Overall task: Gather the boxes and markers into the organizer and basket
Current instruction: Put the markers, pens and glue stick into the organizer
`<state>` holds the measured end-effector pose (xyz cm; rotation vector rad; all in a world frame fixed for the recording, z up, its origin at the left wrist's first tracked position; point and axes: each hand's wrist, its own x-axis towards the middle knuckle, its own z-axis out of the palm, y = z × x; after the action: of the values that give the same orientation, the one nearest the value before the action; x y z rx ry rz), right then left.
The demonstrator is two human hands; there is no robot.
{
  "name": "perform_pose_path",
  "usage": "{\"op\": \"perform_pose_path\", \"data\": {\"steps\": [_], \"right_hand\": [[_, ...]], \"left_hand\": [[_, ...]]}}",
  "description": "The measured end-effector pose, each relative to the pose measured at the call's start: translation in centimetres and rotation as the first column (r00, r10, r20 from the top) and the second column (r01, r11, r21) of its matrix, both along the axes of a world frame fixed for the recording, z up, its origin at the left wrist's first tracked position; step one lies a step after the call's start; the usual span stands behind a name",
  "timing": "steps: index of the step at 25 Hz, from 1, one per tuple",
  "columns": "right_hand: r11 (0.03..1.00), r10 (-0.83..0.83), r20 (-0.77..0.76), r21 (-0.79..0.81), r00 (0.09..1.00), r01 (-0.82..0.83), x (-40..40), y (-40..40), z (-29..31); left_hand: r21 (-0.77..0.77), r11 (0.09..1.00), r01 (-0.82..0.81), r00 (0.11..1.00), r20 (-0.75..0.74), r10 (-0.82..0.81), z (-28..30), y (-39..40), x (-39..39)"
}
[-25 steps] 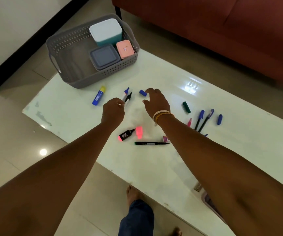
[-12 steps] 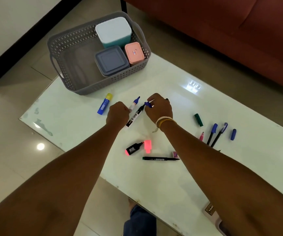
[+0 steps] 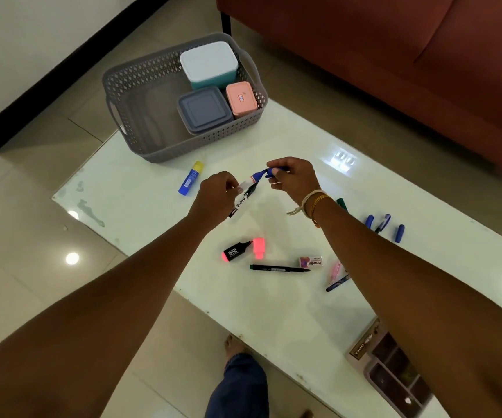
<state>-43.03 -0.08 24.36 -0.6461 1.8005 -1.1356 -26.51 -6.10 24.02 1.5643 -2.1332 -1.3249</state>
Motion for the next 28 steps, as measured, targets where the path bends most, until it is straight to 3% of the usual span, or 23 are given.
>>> {"op": "perform_pose_path", "data": {"steps": [6,10,15,18,23,28], "right_hand": [[0.996,0.087,-0.1,-0.025,0.991,-0.09,-0.1,3.0,1.5],[0.987,-0.145,0.045,-0.064,0.988,0.147,1.3,5.7,2.2],[0.937,-0.322,0.076,-0.115,0.944,0.329,2.7,10.4,3.4],[0.933,-0.334,0.116,-0.098,0.935,0.346,2.9,13.9,4.3],[0.924,-0.368,0.17,-0.045,0.914,0.38,1.3,21.1,5.1],[0.817,-0.572,-0.025,-0.1,0.82,0.567,-2.1,29.7,5.4]], "left_hand": [[-0.079,0.996,0.035,0.999,-0.004,-0.035,1.3,2.7,-0.1],[0.005,1.0,0.013,0.997,-0.08,-0.012,2.9,5.7,-0.7],[0.33,0.941,-0.072,0.988,-0.108,0.113,6.3,10.0,-1.8],[0.413,0.91,-0.033,0.994,-0.077,0.071,7.3,12.6,-1.5],[0.361,0.93,0.073,0.985,-0.173,-0.01,5.6,19.6,-3.4],[0.371,0.897,0.238,0.971,-0.118,-0.209,3.1,27.1,-4.8]]}}
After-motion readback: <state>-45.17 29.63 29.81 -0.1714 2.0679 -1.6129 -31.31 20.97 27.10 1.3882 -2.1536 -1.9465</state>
